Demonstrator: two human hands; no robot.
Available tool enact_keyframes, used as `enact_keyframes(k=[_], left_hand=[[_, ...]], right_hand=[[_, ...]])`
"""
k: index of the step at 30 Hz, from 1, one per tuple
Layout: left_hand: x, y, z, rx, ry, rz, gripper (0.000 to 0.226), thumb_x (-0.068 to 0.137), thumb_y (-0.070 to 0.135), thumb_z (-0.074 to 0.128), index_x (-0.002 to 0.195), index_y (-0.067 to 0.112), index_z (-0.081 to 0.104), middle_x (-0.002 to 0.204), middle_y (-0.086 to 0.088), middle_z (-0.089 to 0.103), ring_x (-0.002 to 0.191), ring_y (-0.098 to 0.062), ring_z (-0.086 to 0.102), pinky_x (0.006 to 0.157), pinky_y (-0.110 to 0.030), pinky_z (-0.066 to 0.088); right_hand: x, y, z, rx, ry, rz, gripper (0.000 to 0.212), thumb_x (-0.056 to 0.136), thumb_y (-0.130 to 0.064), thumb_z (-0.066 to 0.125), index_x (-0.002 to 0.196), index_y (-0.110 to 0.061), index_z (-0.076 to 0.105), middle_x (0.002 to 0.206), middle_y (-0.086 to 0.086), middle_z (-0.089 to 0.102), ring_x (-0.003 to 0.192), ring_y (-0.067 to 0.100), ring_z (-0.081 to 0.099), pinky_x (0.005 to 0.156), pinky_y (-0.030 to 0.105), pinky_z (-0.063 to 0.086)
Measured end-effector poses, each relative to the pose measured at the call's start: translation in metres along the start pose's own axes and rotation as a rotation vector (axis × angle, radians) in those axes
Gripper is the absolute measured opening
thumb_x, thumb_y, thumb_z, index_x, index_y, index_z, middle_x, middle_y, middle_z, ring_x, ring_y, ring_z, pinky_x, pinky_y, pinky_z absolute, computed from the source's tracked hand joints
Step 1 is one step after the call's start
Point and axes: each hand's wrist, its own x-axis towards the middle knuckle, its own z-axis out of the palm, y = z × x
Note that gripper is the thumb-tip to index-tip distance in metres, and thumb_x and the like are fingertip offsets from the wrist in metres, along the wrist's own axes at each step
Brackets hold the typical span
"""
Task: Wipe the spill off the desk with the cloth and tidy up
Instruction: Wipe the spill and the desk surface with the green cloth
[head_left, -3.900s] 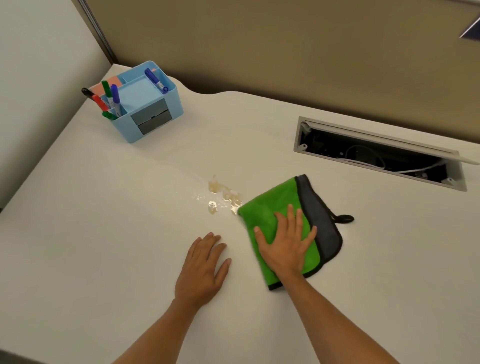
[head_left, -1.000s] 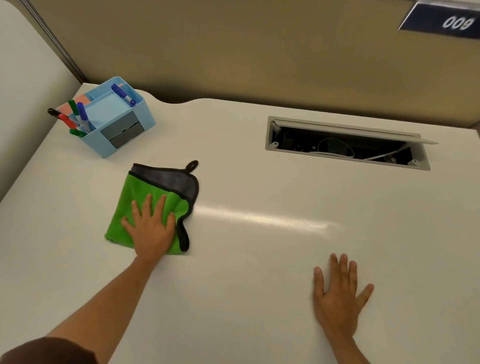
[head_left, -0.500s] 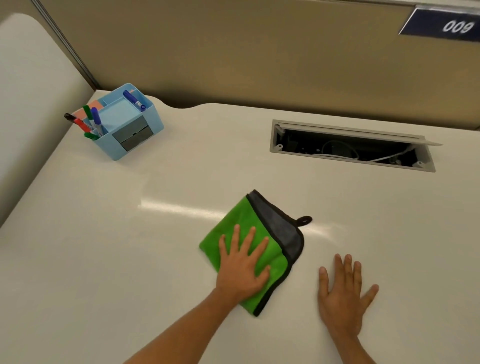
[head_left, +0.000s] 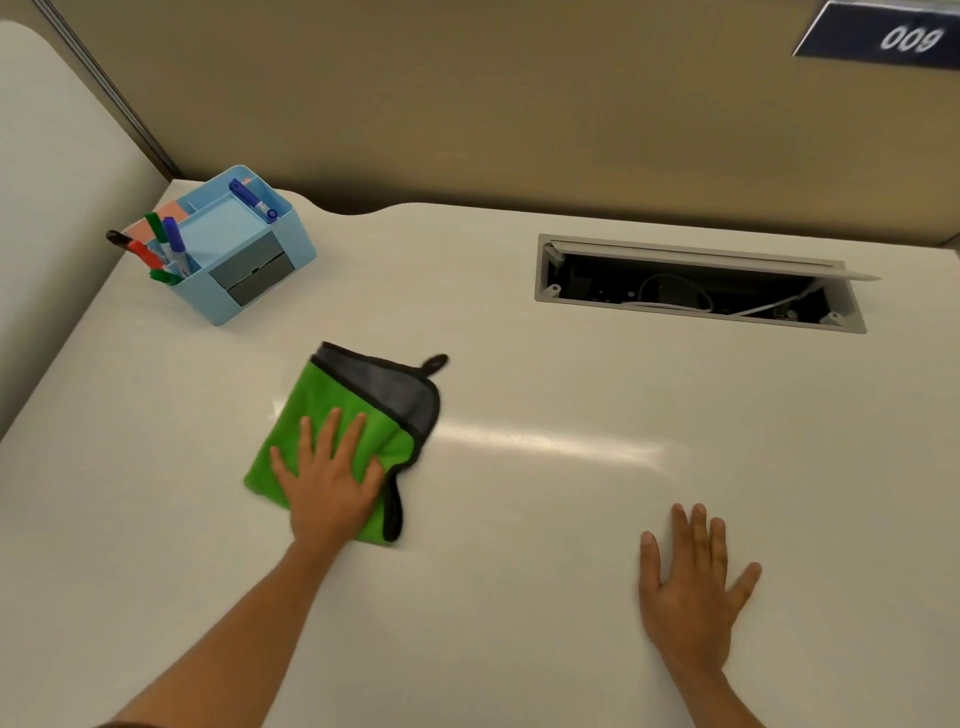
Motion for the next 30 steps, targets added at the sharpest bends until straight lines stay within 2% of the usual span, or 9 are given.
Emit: enact_keyframes(k=[6, 10, 15, 19, 23, 26, 30], left_hand=[[0.058, -0.021, 0.001, 0.077, -0.092, -0.087, 0.074, 0.085, 0.079, 0.018, 0.151, 0.046, 0.012, 0.164, -0.003, 0.008, 0.150, -0.032, -0.002, 0.111, -0.064, -0.010], [0.081, -0.016, 0.003, 0.107, -0.121, -0.044, 0.072, 0.085, 0.078, 0.015, 0.150, 0.049, 0.005, 0.164, -0.002, 0.005, 0.149, -0.033, -0.006, 0.111, -0.066, -0.010], [0.104, 0.001, 0.007, 0.115, -0.155, 0.042, 0.075, 0.082, 0.082, 0.010, 0.149, 0.051, 0.001, 0.164, -0.001, 0.002, 0.149, -0.032, -0.009, 0.110, -0.064, -0.014], [0.118, 0.024, 0.011, 0.152, -0.204, 0.166, 0.076, 0.080, 0.082, 0.009, 0.149, 0.051, -0.004, 0.164, -0.001, -0.003, 0.149, -0.033, -0.012, 0.111, -0.065, -0.013], [0.117, 0.061, 0.019, 0.156, -0.222, 0.307, 0.076, 0.081, 0.081, 0.014, 0.149, 0.051, -0.002, 0.164, 0.000, -0.002, 0.149, -0.033, -0.012, 0.112, -0.066, -0.011], [0.104, 0.096, 0.029, 0.178, -0.223, 0.446, 0.076, 0.082, 0.080, 0.016, 0.150, 0.050, 0.000, 0.164, -0.001, 0.000, 0.148, -0.035, -0.013, 0.111, -0.067, -0.013], [0.078, 0.143, 0.040, 0.194, -0.254, 0.619, 0.074, 0.083, 0.079, 0.011, 0.149, 0.049, -0.005, 0.164, -0.002, -0.002, 0.147, -0.037, -0.018, 0.109, -0.069, -0.014]], right_hand=[[0.002, 0.000, 0.002, -0.016, -0.006, 0.024, 0.070, 0.092, -0.057, 0.016, 0.151, -0.023, 0.030, 0.160, 0.002, 0.025, 0.150, 0.019, 0.014, 0.118, 0.060, -0.002], [0.001, -0.002, 0.002, -0.012, -0.017, 0.041, 0.070, 0.092, -0.057, 0.016, 0.151, -0.024, 0.030, 0.161, 0.000, 0.024, 0.150, 0.017, 0.013, 0.118, 0.059, -0.004], [0.003, -0.007, -0.001, 0.020, -0.017, 0.077, 0.065, 0.090, -0.052, 0.030, 0.148, -0.025, 0.036, 0.159, -0.002, 0.027, 0.149, 0.016, 0.017, 0.118, 0.059, -0.002], [0.004, -0.008, -0.003, 0.029, -0.038, 0.096, 0.056, 0.098, -0.049, 0.031, 0.149, -0.027, 0.032, 0.159, -0.002, 0.027, 0.149, 0.015, 0.015, 0.118, 0.059, -0.003], [0.004, -0.009, -0.004, 0.029, -0.032, 0.088, 0.059, 0.097, -0.055, 0.027, 0.148, -0.026, 0.034, 0.159, -0.001, 0.028, 0.149, 0.016, 0.017, 0.118, 0.057, -0.004], [0.005, -0.011, -0.005, 0.048, 0.002, 0.066, 0.073, 0.087, -0.059, 0.019, 0.146, -0.022, 0.040, 0.156, 0.001, 0.033, 0.147, 0.019, 0.023, 0.118, 0.058, -0.002], [0.006, -0.009, -0.003, 0.040, -0.018, 0.073, 0.068, 0.089, -0.056, 0.026, 0.147, -0.024, 0.038, 0.158, -0.001, 0.030, 0.148, 0.018, 0.019, 0.118, 0.058, -0.003]])
